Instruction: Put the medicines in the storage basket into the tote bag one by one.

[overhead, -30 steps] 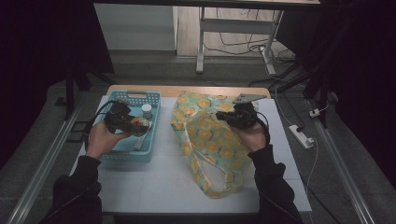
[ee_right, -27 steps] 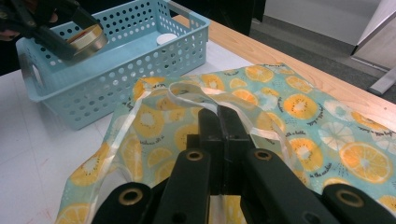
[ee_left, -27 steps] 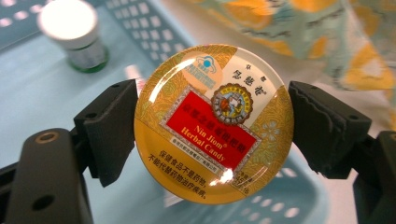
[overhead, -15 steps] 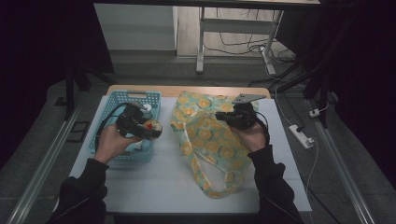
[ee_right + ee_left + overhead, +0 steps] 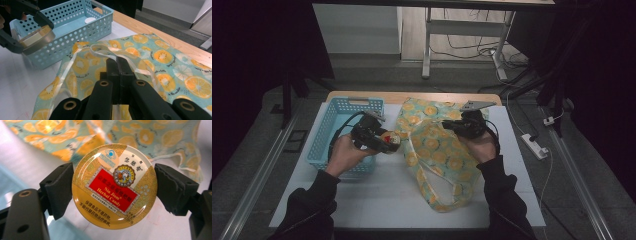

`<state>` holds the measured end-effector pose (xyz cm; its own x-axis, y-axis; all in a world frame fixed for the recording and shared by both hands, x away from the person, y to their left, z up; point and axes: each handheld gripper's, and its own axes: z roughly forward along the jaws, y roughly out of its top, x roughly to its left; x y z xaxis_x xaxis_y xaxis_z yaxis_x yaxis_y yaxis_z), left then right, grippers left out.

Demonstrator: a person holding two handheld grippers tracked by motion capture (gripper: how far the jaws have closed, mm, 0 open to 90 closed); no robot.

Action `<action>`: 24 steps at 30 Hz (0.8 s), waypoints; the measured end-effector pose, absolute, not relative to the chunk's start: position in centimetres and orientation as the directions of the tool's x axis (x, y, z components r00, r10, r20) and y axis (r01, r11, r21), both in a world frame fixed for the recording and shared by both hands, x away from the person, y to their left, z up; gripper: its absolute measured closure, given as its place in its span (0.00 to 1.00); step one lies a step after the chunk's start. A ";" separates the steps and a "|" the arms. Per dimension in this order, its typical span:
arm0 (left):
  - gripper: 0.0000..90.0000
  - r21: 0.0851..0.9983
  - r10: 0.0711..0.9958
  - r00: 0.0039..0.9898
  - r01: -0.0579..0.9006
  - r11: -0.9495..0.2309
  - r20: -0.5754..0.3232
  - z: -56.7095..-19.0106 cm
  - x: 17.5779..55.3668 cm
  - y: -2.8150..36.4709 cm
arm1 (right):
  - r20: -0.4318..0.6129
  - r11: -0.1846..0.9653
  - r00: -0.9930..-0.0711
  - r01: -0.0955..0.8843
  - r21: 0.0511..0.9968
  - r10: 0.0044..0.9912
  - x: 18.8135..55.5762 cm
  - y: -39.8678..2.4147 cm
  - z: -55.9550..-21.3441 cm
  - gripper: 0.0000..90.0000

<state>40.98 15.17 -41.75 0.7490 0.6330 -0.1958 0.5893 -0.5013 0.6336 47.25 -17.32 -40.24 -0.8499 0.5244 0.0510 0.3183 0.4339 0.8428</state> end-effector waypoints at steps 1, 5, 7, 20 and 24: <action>0.22 0.636 0.627 0.753 0.586 -0.502 -0.199 -41.7 41.0 14.9 | 0.051 0.433 -0.850 0.319 0.843 0.525 47.2 -17.3 -40.3 1.00; 0.22 0.642 0.607 0.770 0.569 -0.515 -0.197 -41.4 41.2 13.5 | 0.050 0.436 -0.851 0.317 0.842 0.523 47.2 -17.2 -40.2 1.00; 0.22 0.644 0.595 0.780 0.559 -0.523 -0.194 -41.2 41.3 12.8 | 0.049 0.437 -0.852 0.315 0.843 0.521 47.2 -17.2 -40.2 1.00; 0.22 0.636 0.540 0.817 0.529 -0.561 -0.202 -41.7 42.6 8.2 | 0.049 0.439 -0.854 0.314 0.842 0.517 47.2 -17.0 -40.3 1.00; 0.22 0.628 0.529 0.820 0.533 -0.567 -0.218 -42.2 43.0 7.1 | 0.050 0.437 -0.854 0.315 0.843 0.518 47.2 -17.0 -40.3 1.00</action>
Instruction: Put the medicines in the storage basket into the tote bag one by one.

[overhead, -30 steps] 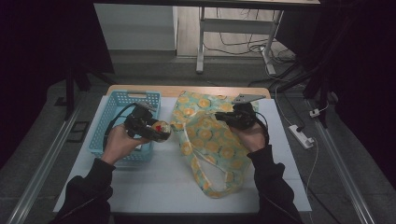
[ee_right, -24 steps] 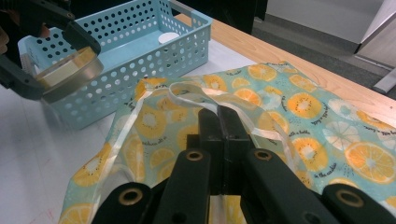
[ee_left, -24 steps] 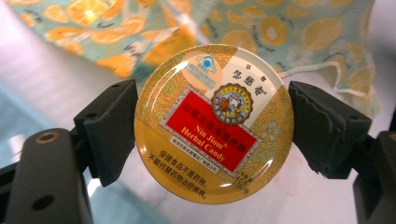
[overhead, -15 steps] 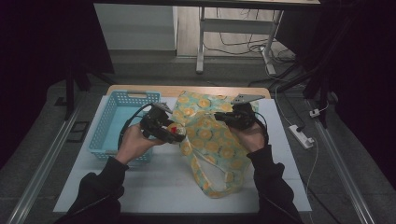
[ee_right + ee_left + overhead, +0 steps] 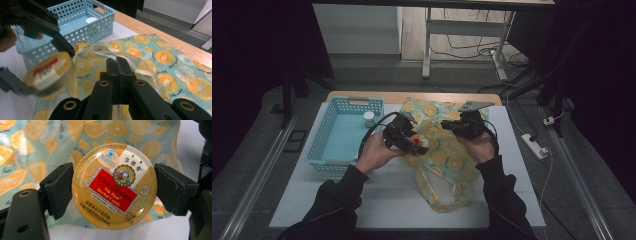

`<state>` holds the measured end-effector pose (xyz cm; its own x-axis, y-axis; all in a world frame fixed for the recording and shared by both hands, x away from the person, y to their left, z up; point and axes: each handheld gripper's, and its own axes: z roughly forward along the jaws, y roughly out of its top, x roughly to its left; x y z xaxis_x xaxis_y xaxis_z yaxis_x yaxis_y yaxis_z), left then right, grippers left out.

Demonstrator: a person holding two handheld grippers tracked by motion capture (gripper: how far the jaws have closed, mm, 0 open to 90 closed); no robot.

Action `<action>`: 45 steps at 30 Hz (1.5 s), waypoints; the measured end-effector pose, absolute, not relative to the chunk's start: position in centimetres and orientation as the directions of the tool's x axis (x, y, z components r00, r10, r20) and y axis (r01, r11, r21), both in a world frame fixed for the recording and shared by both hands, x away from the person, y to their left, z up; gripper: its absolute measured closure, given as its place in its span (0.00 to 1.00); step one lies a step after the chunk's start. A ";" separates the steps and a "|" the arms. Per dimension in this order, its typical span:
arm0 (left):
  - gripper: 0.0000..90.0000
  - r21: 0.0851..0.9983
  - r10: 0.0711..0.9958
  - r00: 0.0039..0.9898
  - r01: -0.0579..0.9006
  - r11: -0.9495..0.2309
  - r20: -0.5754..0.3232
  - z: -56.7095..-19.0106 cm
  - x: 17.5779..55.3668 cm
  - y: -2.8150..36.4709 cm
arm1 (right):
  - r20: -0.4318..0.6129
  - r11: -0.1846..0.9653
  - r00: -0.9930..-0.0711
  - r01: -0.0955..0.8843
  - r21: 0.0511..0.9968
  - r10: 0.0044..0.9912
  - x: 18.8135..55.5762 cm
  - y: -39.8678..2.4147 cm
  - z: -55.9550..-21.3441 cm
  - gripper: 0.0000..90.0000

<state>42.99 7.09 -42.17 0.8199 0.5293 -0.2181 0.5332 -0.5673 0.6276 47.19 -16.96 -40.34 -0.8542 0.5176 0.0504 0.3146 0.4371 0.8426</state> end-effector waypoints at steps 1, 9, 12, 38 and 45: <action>0.22 0.625 0.527 0.821 0.534 -0.569 -0.222 -42.3 43.1 6.8 | 0.050 0.439 -0.854 0.315 0.842 0.518 47.2 -16.9 -40.4 1.00; 0.22 0.627 0.490 0.842 0.510 -0.589 -0.224 -43.4 43.7 4.6 | 0.037 0.450 -0.858 0.305 0.839 0.513 47.0 -16.5 -40.5 1.00; 0.22 0.623 0.489 0.846 0.504 -0.599 -0.214 -43.8 44.0 4.0 | 0.039 0.443 -0.856 0.305 0.843 0.516 47.0 -16.6 -40.4 1.00; 0.22 0.633 0.600 0.782 0.553 -0.542 -0.170 -47.9 48.1 2.6 | 0.030 0.461 -0.859 0.304 0.834 0.512 47.2 -16.3 -41.0 1.00; 0.22 0.641 0.629 0.762 0.561 -0.524 -0.153 -48.8 49.1 2.6 | 0.031 0.464 -0.856 0.309 0.830 0.516 47.3 -16.2 -41.2 1.00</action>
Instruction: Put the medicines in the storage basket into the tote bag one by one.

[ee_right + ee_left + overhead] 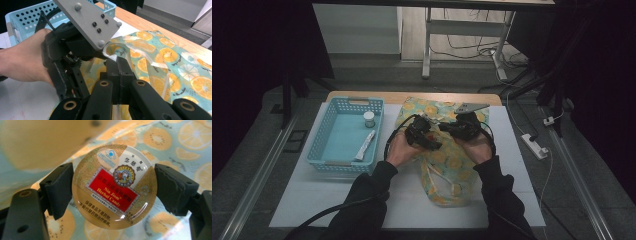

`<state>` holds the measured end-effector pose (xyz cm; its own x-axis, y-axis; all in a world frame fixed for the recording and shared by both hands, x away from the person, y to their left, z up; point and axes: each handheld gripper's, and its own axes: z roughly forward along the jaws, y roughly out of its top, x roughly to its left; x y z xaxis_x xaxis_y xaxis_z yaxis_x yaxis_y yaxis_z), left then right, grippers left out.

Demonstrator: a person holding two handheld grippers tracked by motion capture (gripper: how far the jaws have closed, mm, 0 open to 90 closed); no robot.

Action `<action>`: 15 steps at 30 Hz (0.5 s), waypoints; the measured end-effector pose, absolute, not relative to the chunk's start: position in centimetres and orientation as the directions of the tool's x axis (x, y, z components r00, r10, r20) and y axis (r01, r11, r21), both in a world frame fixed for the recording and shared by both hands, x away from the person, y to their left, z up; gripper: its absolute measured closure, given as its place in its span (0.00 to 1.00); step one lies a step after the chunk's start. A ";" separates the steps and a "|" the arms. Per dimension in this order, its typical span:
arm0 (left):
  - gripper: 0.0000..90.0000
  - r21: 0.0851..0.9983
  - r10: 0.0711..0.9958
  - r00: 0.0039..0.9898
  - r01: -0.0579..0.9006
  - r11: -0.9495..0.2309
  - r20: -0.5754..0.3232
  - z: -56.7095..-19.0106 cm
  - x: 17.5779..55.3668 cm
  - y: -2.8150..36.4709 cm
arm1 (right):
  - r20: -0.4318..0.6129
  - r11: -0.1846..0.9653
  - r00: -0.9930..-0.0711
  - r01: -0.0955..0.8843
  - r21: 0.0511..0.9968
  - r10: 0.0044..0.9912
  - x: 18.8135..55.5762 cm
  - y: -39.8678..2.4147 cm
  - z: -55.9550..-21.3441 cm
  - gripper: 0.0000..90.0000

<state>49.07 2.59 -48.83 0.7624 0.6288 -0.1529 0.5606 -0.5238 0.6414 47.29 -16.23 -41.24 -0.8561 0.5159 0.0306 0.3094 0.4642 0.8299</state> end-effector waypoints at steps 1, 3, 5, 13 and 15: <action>0.22 0.641 0.630 0.762 0.561 -0.524 -0.151 -49.0 49.2 2.6 | 0.031 0.465 -0.857 0.309 0.830 0.515 47.3 -16.2 -41.3 1.00; 0.22 0.639 0.634 0.759 0.562 -0.525 -0.147 -49.3 49.5 2.7 | 0.030 0.467 -0.857 0.310 0.828 0.515 47.4 -16.2 -41.4 1.00; 0.22 0.640 0.634 0.757 0.567 -0.519 -0.156 -49.5 49.7 2.8 | 0.031 0.468 -0.856 0.313 0.827 0.516 47.4 -16.2 -41.5 1.00; 0.22 0.657 0.644 0.756 0.543 -0.524 -0.111 -50.8 50.2 2.3 | 0.033 0.472 -0.849 0.325 0.819 0.527 47.7 -16.2 -41.9 1.00; 0.22 0.660 0.644 0.756 0.543 -0.519 -0.115 -51.0 50.3 2.2 | 0.035 0.473 -0.848 0.328 0.818 0.528 47.8 -16.2 -42.0 1.00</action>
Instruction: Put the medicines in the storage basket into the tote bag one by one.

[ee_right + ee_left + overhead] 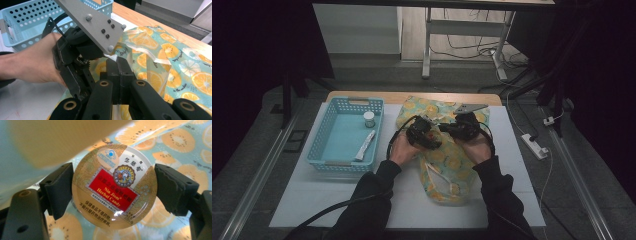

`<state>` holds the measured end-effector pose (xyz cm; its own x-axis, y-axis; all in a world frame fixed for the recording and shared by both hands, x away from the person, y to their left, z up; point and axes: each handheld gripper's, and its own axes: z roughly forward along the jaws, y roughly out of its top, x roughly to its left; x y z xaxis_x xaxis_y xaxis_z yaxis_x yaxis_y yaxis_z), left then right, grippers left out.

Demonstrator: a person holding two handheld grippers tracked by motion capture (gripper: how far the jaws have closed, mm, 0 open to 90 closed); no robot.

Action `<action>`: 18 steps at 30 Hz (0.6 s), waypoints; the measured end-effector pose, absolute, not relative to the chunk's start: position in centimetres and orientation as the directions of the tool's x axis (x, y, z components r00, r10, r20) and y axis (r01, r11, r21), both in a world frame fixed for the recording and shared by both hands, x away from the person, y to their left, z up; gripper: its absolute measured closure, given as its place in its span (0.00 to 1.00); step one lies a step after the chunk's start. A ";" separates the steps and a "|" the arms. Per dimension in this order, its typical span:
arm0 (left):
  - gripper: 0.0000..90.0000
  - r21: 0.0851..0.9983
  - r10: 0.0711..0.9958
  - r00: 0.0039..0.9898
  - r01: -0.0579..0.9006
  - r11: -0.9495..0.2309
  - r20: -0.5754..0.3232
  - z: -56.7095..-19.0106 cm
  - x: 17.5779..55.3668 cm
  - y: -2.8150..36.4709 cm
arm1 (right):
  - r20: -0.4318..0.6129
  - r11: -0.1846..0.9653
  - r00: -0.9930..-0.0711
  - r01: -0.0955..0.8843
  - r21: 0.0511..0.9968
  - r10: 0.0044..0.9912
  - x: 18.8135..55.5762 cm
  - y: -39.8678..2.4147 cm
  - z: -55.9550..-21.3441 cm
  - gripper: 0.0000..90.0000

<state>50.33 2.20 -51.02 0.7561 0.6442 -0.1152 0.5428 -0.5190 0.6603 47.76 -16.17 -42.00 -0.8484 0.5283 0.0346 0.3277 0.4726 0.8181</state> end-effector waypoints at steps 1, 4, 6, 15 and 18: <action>0.22 0.661 0.647 0.754 0.543 -0.518 -0.111 -51.2 50.4 2.1 | 0.034 0.473 -0.847 0.329 0.817 0.530 47.8 -16.2 -42.1 1.00; 0.22 0.665 0.654 0.749 0.545 -0.511 -0.111 -51.5 50.6 1.9 | 0.030 0.479 -0.846 0.331 0.813 0.533 47.8 -16.1 -42.2 1.00; 0.22 0.671 0.656 0.747 0.541 -0.507 -0.106 -51.7 50.7 1.8 | 0.028 0.482 -0.845 0.331 0.811 0.533 47.8 -16.1 -42.2 1.00; 0.15 0.660 0.665 0.741 0.546 -0.515 -0.094 -51.4 50.5 1.7 | 0.028 0.480 -0.842 0.334 0.811 0.539 47.9 -16.2 -42.3 1.00; 0.11 0.659 0.661 0.744 0.547 -0.517 -0.099 -51.0 50.2 1.9 | 0.025 0.479 -0.845 0.327 0.815 0.534 47.8 -16.1 -42.2 1.00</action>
<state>50.23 1.89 -51.00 0.7437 0.6612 -0.0986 0.5468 -0.5168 0.6588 47.81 -16.14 -42.20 -0.8452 0.5339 0.0251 0.3265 0.4787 0.8150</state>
